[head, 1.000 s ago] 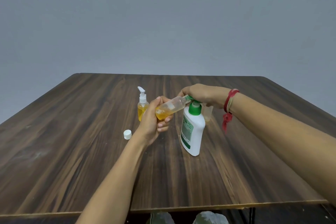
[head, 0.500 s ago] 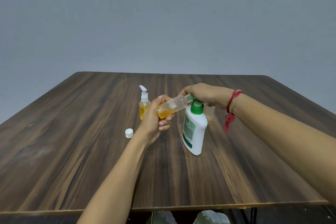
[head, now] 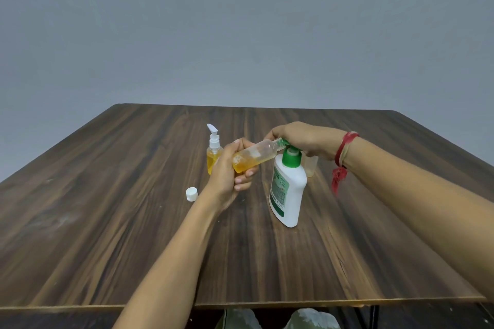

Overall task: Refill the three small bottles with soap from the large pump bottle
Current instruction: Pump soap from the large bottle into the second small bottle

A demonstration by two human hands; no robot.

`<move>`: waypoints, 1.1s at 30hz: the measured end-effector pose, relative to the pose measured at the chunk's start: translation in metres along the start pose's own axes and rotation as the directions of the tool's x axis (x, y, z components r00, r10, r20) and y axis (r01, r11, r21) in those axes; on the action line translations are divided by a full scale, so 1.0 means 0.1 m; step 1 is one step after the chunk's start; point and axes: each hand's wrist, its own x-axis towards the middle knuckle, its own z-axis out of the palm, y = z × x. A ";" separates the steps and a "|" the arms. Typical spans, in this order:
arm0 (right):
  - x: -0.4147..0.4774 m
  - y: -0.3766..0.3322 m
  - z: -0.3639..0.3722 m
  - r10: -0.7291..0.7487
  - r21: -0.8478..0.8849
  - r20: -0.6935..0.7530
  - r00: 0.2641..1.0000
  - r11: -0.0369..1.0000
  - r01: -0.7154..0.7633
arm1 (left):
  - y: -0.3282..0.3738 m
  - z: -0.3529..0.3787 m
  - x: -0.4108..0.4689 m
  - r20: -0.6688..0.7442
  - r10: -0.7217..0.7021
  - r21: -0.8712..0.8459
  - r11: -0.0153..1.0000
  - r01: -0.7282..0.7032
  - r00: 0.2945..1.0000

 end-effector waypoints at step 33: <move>0.04 0.03 0.01 -0.010 0.035 -0.005 1.000 0.999 0.010 | 0.00 0.00 0.01 0.000 0.008 -0.016 1.000 -0.008 1.000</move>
